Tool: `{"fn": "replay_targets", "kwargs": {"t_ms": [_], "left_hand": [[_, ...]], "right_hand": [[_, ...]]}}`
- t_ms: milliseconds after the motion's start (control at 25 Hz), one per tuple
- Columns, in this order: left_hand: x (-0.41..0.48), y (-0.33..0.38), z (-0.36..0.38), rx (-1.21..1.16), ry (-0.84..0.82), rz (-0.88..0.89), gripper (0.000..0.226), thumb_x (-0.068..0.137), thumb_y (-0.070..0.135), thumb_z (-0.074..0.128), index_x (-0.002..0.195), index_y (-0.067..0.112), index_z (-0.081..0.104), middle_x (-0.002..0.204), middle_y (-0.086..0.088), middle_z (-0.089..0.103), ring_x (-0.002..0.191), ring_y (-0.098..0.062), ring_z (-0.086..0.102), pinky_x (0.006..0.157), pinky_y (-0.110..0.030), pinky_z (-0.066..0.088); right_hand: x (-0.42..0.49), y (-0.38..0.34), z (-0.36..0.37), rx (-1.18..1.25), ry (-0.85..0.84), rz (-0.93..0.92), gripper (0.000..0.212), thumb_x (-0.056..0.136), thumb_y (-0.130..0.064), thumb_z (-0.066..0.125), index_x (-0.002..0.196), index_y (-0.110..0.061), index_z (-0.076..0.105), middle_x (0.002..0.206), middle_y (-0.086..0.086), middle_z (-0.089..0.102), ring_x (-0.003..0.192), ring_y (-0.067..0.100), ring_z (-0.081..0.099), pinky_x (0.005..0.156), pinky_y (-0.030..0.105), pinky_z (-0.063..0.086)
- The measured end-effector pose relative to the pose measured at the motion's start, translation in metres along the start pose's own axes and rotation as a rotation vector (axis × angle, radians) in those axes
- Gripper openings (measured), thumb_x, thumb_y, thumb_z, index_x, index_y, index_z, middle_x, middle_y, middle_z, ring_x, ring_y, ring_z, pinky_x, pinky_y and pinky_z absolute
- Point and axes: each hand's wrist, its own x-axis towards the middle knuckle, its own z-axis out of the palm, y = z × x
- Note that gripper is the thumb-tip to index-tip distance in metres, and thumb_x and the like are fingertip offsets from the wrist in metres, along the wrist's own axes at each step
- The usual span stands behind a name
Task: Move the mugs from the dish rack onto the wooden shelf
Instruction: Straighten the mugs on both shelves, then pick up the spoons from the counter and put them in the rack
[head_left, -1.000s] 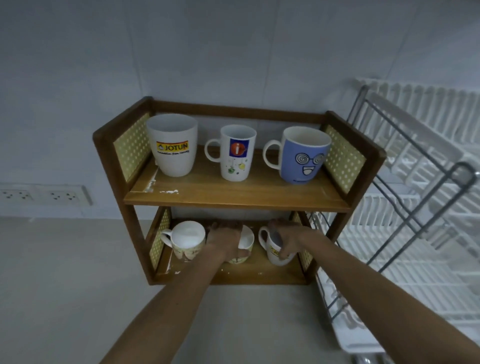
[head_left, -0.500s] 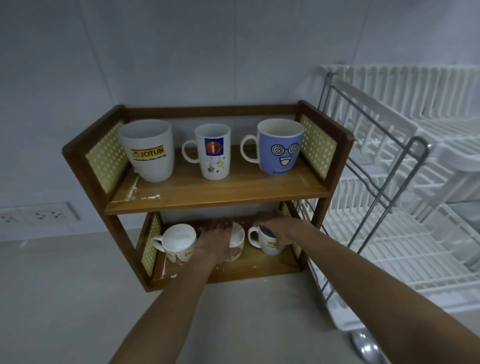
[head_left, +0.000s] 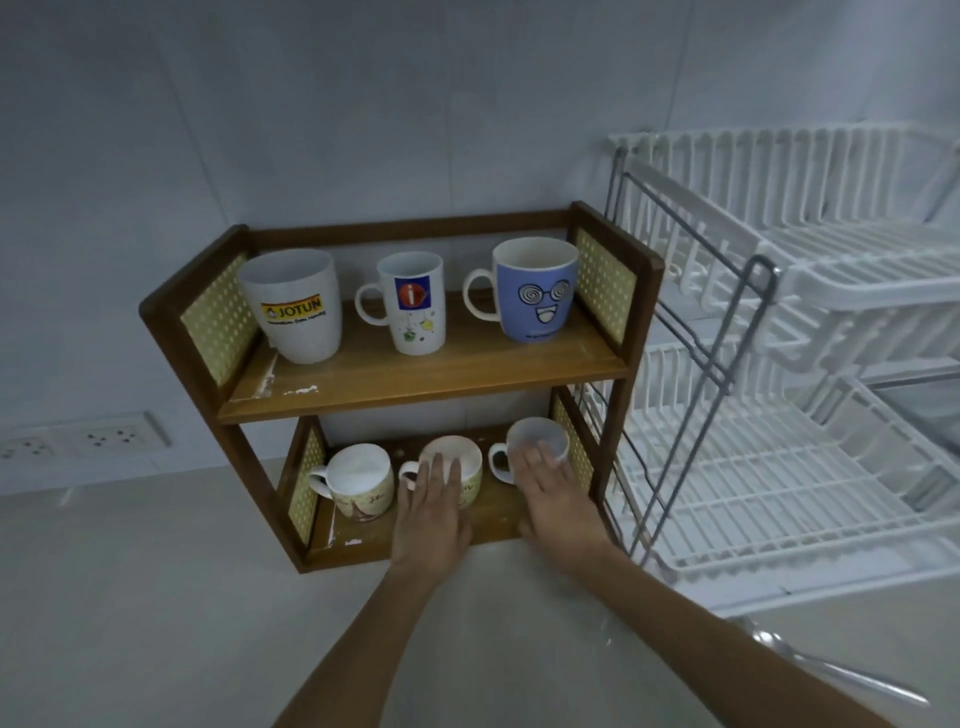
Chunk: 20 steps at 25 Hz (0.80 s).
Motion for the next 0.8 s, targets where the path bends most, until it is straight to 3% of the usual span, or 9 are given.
{"fn": "replay_targets", "kwargs": {"t_ms": [160,280,400,560,720,800], "left_hand": [[-0.054,0.039,0.017,-0.224,0.042,0.016,0.073,0.093,0.032,0.048,0.151,0.015,0.008,0.161,-0.009,0.002,0.148,-0.024,0.0,0.118,-0.046,0.003],[-0.101,0.082,0.027,-0.426,0.087,0.179,0.056,0.085,0.013,0.057,0.14,0.009,0.043,0.147,-0.01,0.042,0.138,-0.028,0.035,0.114,-0.042,0.024],[-0.129,0.135,0.035,-0.511,0.09,0.352,0.046,0.077,0.006,0.059,0.123,0.01,0.062,0.119,-0.008,0.066,0.11,-0.026,0.061,0.099,-0.031,0.041],[-0.144,0.219,0.041,-0.495,-0.097,0.466,0.05,0.084,0.019,0.049,0.134,0.02,0.05,0.123,-0.005,0.057,0.109,-0.025,0.054,0.092,-0.035,0.046],[-0.144,0.269,0.052,-0.246,-0.216,0.473,0.059,0.089,0.046,0.045,0.145,0.035,0.027,0.129,-0.008,0.044,0.116,-0.028,0.045,0.096,-0.038,0.039],[-0.142,0.279,0.059,-0.103,-0.233,0.441,0.059,0.088,0.056,0.043,0.142,0.034,0.032,0.13,-0.008,0.042,0.118,-0.027,0.041,0.096,-0.037,0.035]], "right_hand": [[-0.097,0.002,0.002,0.292,0.162,-0.127,0.064,0.077,-0.002,0.064,0.138,-0.004,0.045,0.147,0.014,0.042,0.138,0.028,0.033,0.111,0.039,0.028],[-0.156,0.029,-0.001,0.387,0.22,-0.084,0.049,0.071,0.003,0.068,0.119,-0.006,0.063,0.121,0.011,0.064,0.115,0.022,0.059,0.098,0.027,0.046],[-0.196,0.067,-0.01,0.388,0.234,0.053,0.03,0.074,0.0,0.064,0.103,-0.005,0.068,0.1,0.009,0.07,0.094,0.026,0.066,0.082,0.027,0.046],[-0.236,0.126,-0.018,0.274,0.285,0.252,0.021,0.073,0.004,0.074,0.091,-0.005,0.07,0.087,0.01,0.071,0.081,0.033,0.065,0.074,0.036,0.047],[-0.258,0.178,-0.022,0.168,0.072,0.456,0.026,0.078,-0.012,0.069,0.104,-0.013,0.068,0.107,0.005,0.066,0.101,0.032,0.058,0.083,0.04,0.046],[-0.264,0.194,-0.023,0.132,-0.069,0.424,0.03,0.082,-0.027,0.066,0.112,-0.019,0.065,0.115,0.0,0.061,0.108,0.026,0.054,0.086,0.036,0.043]]}}
